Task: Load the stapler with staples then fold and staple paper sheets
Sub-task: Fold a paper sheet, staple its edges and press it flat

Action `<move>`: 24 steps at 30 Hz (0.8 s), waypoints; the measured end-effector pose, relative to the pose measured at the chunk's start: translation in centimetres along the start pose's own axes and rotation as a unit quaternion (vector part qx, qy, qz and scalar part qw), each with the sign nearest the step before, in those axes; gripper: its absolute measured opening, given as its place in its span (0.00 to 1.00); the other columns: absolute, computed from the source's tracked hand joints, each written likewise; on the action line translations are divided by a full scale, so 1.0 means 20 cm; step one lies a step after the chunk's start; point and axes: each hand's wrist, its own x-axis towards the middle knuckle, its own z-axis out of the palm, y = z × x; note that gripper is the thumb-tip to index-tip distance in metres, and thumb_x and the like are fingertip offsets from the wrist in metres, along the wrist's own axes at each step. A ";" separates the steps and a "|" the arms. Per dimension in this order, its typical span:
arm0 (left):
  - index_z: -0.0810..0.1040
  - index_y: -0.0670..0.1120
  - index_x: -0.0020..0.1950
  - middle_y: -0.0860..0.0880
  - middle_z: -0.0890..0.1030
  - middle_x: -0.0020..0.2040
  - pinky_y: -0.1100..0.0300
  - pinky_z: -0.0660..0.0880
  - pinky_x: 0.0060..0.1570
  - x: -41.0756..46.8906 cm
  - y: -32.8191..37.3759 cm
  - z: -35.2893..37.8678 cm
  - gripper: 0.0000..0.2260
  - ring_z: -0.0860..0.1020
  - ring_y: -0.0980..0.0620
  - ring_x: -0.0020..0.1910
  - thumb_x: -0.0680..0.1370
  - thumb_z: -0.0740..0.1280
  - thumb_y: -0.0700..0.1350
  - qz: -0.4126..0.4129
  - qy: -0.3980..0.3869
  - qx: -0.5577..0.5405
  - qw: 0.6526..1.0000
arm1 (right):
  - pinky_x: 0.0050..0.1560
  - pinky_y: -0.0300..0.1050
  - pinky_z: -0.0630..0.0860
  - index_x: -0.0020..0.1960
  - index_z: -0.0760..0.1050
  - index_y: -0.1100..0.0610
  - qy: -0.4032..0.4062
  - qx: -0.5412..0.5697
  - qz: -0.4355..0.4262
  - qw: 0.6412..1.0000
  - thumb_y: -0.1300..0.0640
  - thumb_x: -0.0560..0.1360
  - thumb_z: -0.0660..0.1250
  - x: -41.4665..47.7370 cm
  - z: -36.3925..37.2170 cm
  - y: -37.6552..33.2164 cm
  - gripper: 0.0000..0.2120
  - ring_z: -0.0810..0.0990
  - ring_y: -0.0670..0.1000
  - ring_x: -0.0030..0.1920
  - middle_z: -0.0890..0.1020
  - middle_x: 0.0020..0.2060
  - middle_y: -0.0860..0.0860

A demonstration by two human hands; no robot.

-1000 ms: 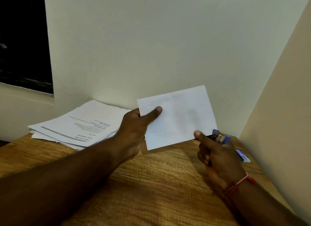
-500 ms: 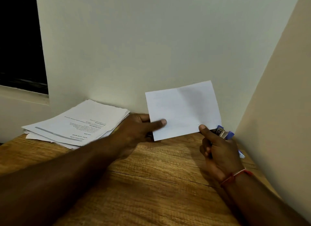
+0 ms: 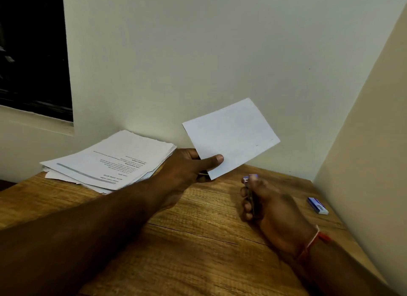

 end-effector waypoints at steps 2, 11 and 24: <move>0.89 0.40 0.61 0.41 0.91 0.57 0.49 0.87 0.53 0.00 -0.01 0.00 0.12 0.91 0.40 0.54 0.80 0.80 0.43 0.006 -0.014 -0.001 1.000 | 0.41 0.49 0.79 0.63 0.83 0.56 -0.031 -0.033 -0.038 0.998 0.49 0.81 0.70 -0.03 0.03 0.01 0.15 0.81 0.52 0.39 0.84 0.45 0.56; 0.88 0.38 0.64 0.39 0.91 0.58 0.41 0.85 0.65 0.01 -0.06 0.02 0.13 0.88 0.36 0.62 0.81 0.79 0.42 0.021 -0.063 0.042 0.997 | 0.49 0.51 0.83 0.67 0.82 0.59 -0.089 0.013 -0.108 0.990 0.59 0.80 0.71 -0.04 0.07 0.04 0.16 0.83 0.56 0.46 0.87 0.51 0.61; 0.89 0.39 0.62 0.43 0.92 0.55 0.48 0.88 0.58 0.00 -0.05 0.00 0.14 0.91 0.44 0.57 0.79 0.81 0.42 0.075 -0.017 0.090 0.993 | 0.50 0.54 0.81 0.69 0.79 0.65 -0.101 0.080 -0.060 0.990 0.61 0.81 0.69 -0.01 0.01 0.02 0.18 0.84 0.56 0.50 0.86 0.58 0.63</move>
